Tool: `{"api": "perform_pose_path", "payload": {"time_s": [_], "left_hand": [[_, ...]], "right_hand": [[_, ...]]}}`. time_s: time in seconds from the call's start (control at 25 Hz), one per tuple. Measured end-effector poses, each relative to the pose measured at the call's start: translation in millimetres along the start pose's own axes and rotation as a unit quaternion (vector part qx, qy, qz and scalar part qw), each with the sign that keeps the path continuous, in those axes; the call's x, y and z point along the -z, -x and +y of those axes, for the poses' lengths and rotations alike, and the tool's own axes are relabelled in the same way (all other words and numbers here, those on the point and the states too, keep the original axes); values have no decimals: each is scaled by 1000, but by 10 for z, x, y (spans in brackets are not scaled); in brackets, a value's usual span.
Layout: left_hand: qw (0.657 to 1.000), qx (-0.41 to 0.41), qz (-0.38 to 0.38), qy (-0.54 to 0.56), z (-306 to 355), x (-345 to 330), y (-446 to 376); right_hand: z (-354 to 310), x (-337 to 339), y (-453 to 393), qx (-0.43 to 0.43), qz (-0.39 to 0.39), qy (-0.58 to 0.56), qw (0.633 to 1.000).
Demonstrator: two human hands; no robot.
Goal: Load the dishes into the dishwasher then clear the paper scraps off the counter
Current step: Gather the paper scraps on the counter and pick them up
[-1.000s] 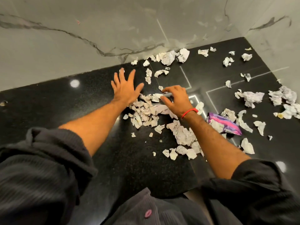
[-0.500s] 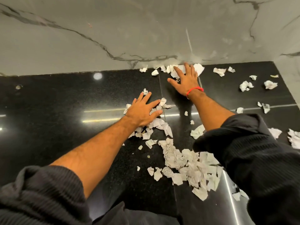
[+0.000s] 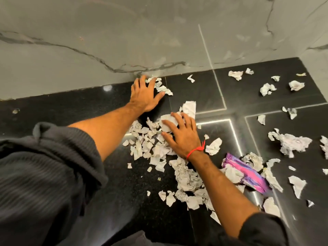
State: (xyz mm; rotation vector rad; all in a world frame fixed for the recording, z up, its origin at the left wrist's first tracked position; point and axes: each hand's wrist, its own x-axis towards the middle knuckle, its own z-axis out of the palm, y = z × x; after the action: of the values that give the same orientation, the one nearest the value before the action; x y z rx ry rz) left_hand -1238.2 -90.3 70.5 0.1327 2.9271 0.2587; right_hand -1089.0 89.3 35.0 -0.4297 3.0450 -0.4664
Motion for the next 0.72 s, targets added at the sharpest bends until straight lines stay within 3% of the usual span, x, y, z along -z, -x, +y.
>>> {"api": "perform_pose_path", "payload": {"time_s": [0.08,0.16,0.24,0.28,0.36,0.44,0.48,0.56,0.64,0.72], "left_hand": [[999,-19,-44,3,132,-52,-151],[998,-44,-49,6,291,-163,-72],[997,-73,-26,27,368,-235,211],[995,-93,-19,35,358,-251,379],[991,-123,-21,42,276,-271,713],[990,-132,-37,39,175,-283,927],[989,-132,-48,40,146,-277,968],[989,-128,-69,42,130,-236,940],[987,-131,-89,38,133,-198,856],[986,-135,-97,30,118,-188,818]], "right_hand": [[-6,30,-10,4,14,-19,1000],[35,63,-36,-10,62,-155,986],[58,90,-17,-49,156,-339,926],[64,102,9,-61,206,-371,904],[59,162,5,-55,286,-308,906],[208,278,-281,-33,300,-221,927],[314,353,-498,-40,263,-197,944],[512,554,-940,-94,101,-175,975],[649,609,-1253,-127,-47,-142,981],[667,515,-1345,-119,-122,-67,983]]}}
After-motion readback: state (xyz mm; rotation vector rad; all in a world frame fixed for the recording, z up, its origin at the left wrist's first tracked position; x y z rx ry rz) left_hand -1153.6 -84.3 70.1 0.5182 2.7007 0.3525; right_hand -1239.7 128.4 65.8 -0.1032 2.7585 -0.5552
